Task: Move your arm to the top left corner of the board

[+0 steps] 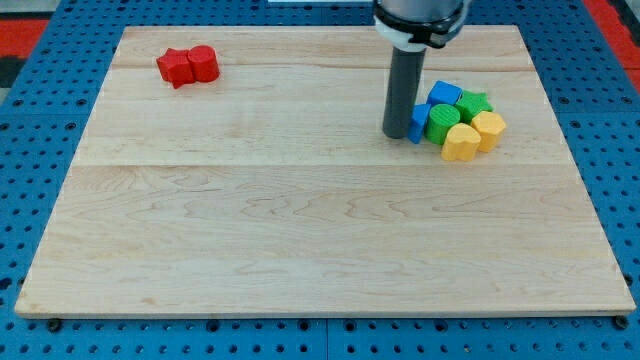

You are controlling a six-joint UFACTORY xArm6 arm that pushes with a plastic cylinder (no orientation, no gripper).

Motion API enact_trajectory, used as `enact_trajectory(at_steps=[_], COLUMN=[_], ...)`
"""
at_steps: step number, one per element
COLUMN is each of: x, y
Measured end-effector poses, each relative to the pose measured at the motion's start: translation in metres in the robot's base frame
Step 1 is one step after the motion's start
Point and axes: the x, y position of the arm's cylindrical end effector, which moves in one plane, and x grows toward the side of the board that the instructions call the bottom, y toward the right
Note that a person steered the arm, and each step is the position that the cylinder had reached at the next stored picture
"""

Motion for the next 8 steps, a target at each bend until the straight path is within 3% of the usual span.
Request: enact_trajectory(at_steps=[1, 3, 4, 6, 8], x=[0.006, 0.021, 0.005, -0.040, -0.051], y=[-0.038, -0.269, -0.339, -0.344, -0.377])
